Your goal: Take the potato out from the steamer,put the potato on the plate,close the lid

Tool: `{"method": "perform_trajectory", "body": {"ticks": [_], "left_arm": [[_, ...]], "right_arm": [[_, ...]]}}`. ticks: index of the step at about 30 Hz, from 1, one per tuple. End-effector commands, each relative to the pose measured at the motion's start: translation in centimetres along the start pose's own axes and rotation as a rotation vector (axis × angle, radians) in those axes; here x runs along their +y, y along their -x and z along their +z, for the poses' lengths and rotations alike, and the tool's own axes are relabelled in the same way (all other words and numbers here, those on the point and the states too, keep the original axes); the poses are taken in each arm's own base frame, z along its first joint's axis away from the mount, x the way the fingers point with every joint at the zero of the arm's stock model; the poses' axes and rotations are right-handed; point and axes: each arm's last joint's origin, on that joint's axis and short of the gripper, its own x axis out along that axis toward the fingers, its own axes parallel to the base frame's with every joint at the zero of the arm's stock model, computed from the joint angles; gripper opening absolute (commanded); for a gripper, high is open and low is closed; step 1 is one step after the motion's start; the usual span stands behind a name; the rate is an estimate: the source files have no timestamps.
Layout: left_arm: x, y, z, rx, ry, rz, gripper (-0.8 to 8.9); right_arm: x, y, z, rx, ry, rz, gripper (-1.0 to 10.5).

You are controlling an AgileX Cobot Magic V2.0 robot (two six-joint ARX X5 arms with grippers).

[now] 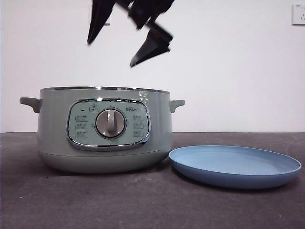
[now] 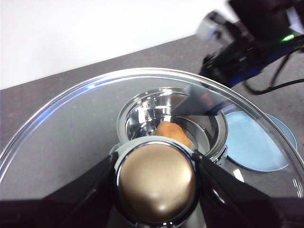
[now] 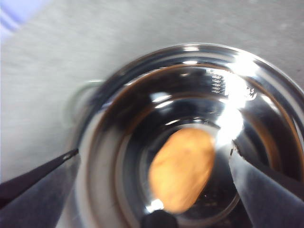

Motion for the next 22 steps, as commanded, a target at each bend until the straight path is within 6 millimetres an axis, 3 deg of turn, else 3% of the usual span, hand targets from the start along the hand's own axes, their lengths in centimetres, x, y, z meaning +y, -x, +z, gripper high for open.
{"method": "perform_trajectory", "body": {"ticks": [1,8,20,22], "left_arm": [[-0.1,1.1,0.3,-0.063,0.006,0.012,-0.09],[-0.1,1.2,0.0,-0.043,0.008,0.010,-0.09],[-0.1,1.1,-0.1,-0.029,0.002,0.007,-0.09],[-0.1,1.1,-0.1,-0.027,0.002,0.007,-0.09]], "right_arm": [[-0.3,-2.4,-0.6,0.045,0.022,-0.040,6.3],[-0.7,-6.4,-2.3,0.134,0.023,-0.078,6.3],[-0.7,-10.4,-4.3,0.208,0.029,-0.101,6.2],[-0.7,-10.7,-4.4,0.210,0.034,-0.121,5.8]]}}
